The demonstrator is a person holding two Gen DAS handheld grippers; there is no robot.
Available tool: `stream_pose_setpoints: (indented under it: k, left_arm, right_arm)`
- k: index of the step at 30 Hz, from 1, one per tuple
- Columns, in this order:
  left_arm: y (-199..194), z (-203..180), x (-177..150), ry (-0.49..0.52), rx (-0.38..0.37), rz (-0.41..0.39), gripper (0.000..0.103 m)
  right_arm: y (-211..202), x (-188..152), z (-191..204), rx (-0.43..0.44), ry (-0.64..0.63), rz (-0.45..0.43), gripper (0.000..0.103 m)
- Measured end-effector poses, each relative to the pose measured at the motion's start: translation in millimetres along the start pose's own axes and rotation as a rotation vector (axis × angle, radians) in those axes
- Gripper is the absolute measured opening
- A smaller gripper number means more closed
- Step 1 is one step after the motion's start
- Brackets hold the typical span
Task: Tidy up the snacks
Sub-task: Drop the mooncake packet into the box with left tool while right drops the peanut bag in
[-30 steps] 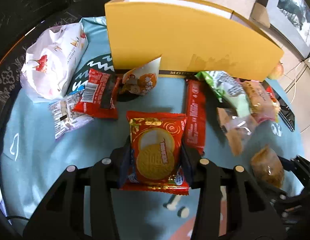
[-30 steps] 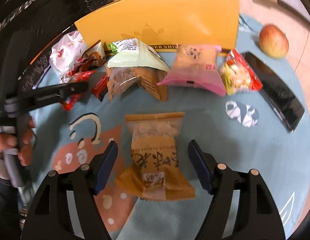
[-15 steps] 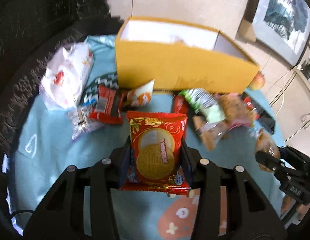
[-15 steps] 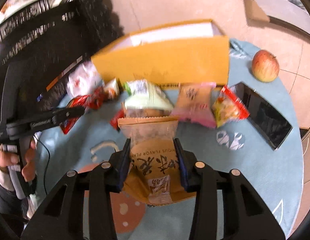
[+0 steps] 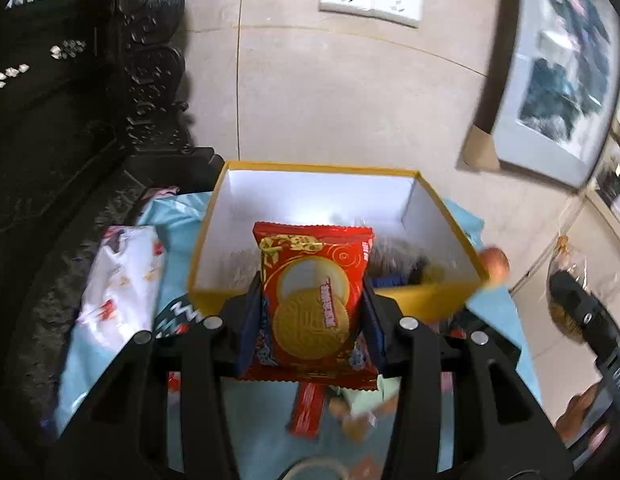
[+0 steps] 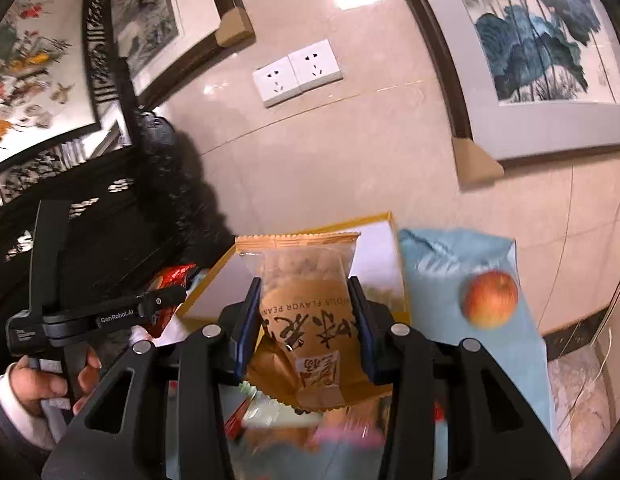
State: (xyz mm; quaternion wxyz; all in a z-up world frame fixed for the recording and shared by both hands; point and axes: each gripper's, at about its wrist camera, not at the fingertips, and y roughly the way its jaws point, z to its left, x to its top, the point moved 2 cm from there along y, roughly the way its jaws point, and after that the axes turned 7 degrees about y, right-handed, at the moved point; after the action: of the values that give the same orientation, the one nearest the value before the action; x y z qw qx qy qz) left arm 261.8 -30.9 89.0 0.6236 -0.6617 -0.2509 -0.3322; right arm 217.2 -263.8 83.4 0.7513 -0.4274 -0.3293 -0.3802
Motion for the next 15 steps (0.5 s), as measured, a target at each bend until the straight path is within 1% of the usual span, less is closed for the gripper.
stream_pose_setpoints:
  k: [3,6,8,9,10,11,12,13,14,15]
  left_arm:
    - [36.1,3.3,14.1,-0.021,0.007,0.021,0.044]
    - [69.2,8.5,20.1,-0.04,0.003,0.053,0.044]
    - [87.4,13.4,20.3,-0.063,0.0,0.072,0.045]
    - [93.0,15.4,19.7,-0.079,0.005,0.078,0.057]
    - [98.4,18.9,18.7,-0.101,0.016,0.087,0.092]
    - [100.6,24.4,16.3,-0.136,0.051,0.101,0.101]
    - [99.4,28.5,14.5,-0.163,0.071,0.098,0.101]
    - [97.4,32.0,11.9,-0.185,0.067,0.097,0.101]
    - [94.3,34.3,9.7,-0.197,0.04,0.103,0.101]
    - [89.9,35.9,7.7,-0.2,0.025,0.11,0.101]
  right_arm:
    - [35.2,3.1,-0.5,-0.036,-0.016,0.021,0.042]
    - [67.2,2.6,-4.1,-0.055,-0.026,0.056,0.042]
    - [85.2,1.6,-6.3,-0.068,-0.024,0.078,0.045]
    - [97.0,-0.4,-7.5,-0.081,-0.032,0.103,0.045]
    - [104.7,-2.6,-7.4,-0.089,-0.039,0.12,0.047]
    - [109.3,-5.4,-7.5,-0.096,-0.043,0.139,0.05]
    - [109.7,-7.9,-8.2,-0.089,-0.043,0.151,0.05]
    - [105.3,-9.5,-9.1,-0.078,-0.032,0.145,0.051]
    - [96.6,-10.2,-12.9,-0.066,-0.008,0.127,0.053]
    - [90.4,-9.8,-14.3,-0.061,0.014,0.119,0.059]
